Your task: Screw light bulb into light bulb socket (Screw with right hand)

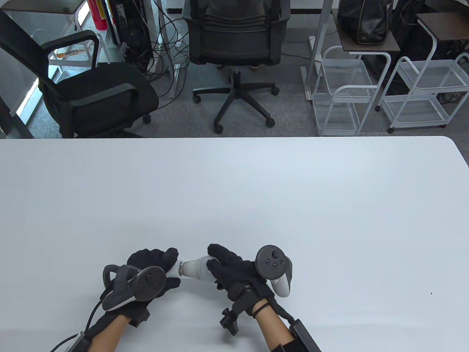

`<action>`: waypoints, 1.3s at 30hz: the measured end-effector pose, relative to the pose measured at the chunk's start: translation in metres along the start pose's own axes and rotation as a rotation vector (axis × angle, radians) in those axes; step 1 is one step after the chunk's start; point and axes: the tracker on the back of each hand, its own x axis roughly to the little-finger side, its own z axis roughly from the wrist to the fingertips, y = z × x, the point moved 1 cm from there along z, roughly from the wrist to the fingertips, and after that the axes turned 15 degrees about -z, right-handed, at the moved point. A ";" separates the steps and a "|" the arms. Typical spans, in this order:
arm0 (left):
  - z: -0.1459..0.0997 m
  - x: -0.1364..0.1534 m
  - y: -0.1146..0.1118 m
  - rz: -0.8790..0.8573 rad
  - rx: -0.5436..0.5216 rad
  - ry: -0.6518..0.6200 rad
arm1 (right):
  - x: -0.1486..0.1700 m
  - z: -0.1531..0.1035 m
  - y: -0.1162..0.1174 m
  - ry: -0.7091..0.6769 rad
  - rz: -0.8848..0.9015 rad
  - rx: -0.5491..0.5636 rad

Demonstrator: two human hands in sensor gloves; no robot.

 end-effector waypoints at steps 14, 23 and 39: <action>-0.001 0.000 0.001 -0.001 -0.009 -0.003 | 0.002 0.000 0.001 0.019 0.036 -0.009; -0.001 -0.001 0.000 0.004 -0.018 -0.001 | 0.005 0.000 0.000 0.018 0.109 -0.024; -0.002 -0.001 0.001 0.025 -0.018 -0.011 | 0.009 0.001 0.004 0.040 0.102 -0.037</action>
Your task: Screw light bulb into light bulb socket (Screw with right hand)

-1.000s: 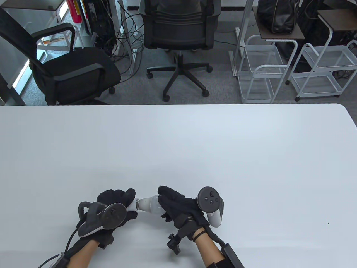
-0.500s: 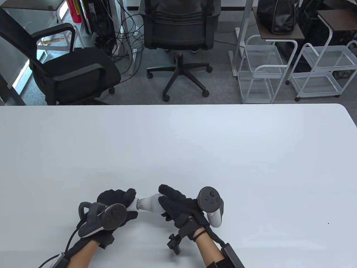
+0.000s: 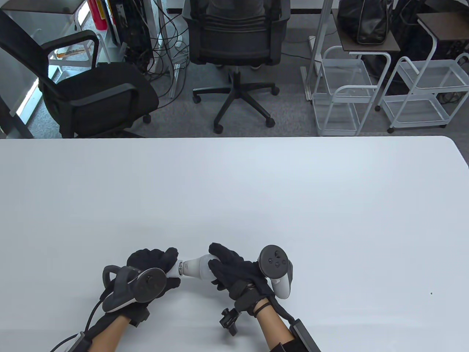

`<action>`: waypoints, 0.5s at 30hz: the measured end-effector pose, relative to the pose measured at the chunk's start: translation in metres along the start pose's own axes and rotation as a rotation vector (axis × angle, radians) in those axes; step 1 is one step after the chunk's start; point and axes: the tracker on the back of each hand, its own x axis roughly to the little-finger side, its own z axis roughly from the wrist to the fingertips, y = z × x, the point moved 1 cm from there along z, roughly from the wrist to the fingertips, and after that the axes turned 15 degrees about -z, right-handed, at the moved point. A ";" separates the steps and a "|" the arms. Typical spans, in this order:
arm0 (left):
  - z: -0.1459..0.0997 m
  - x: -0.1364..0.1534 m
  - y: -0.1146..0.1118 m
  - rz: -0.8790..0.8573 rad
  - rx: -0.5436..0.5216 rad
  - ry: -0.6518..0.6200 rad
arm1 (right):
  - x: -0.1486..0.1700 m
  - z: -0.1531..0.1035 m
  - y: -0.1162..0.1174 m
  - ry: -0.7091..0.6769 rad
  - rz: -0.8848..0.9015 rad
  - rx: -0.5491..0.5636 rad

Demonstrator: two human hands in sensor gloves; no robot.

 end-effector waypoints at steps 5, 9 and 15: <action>0.000 -0.001 -0.001 0.000 0.004 -0.003 | 0.002 -0.001 -0.002 0.030 -0.039 0.049; 0.000 -0.002 -0.002 0.001 -0.002 0.000 | 0.004 -0.001 -0.004 0.026 0.049 0.026; 0.000 -0.003 -0.002 0.013 0.000 0.000 | 0.002 -0.001 -0.002 0.027 0.016 0.011</action>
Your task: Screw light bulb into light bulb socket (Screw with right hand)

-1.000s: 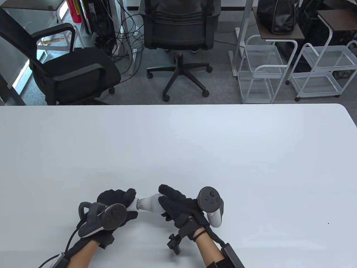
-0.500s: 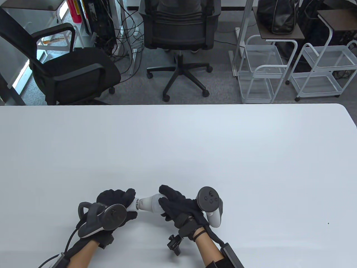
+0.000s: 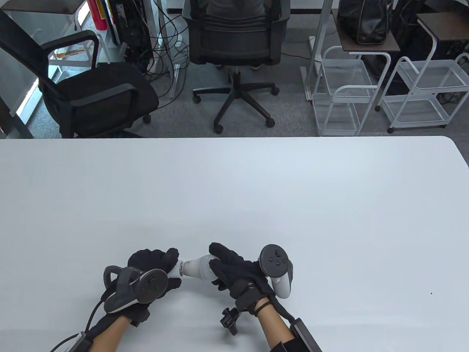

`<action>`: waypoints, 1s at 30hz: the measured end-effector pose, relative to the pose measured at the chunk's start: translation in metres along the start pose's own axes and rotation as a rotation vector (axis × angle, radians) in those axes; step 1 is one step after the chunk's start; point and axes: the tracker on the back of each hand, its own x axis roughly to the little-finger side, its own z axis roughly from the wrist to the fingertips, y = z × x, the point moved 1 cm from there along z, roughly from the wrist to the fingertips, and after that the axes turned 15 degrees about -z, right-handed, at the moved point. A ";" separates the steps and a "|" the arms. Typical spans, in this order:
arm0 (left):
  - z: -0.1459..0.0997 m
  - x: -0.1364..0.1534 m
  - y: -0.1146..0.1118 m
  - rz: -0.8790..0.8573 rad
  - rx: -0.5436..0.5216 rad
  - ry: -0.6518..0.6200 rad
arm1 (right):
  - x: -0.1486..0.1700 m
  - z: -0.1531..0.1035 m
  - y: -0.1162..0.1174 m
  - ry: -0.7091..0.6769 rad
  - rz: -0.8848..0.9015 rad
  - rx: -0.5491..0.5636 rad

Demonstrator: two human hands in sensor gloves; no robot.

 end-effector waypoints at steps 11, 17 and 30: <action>0.000 -0.001 0.001 -0.005 -0.005 0.005 | -0.002 0.000 0.002 -0.050 -0.039 -0.073; 0.000 -0.003 0.001 0.008 -0.012 -0.007 | -0.001 0.000 0.000 -0.011 -0.062 0.005; 0.000 -0.003 0.003 0.018 -0.035 -0.007 | 0.001 0.000 0.000 0.009 -0.015 0.009</action>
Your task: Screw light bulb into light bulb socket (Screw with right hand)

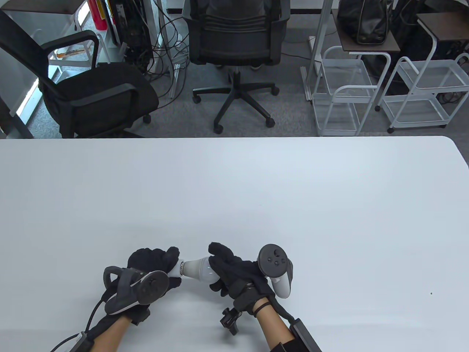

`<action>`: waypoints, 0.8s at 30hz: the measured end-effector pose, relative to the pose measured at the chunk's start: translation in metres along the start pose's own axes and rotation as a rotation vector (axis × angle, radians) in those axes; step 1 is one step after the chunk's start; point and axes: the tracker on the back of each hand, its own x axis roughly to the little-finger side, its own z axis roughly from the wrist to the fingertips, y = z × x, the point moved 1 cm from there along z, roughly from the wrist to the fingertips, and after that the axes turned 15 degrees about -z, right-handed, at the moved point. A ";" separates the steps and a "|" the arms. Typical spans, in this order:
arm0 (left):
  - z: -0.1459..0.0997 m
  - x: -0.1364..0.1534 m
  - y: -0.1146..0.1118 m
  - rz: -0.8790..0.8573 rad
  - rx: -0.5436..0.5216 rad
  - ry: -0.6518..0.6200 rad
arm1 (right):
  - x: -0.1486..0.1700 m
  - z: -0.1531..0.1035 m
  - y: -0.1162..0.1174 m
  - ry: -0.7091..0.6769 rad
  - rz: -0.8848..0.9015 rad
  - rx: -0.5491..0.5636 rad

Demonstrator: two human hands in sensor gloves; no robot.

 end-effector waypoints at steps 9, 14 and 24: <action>0.000 0.000 -0.001 0.009 -0.002 0.000 | -0.003 0.001 0.001 -0.016 -0.003 -0.026; 0.001 -0.001 -0.002 -0.001 0.012 0.001 | -0.003 0.000 0.001 -0.022 -0.043 -0.022; 0.002 -0.003 0.001 0.033 -0.016 -0.008 | -0.004 0.003 0.005 0.006 0.034 -0.052</action>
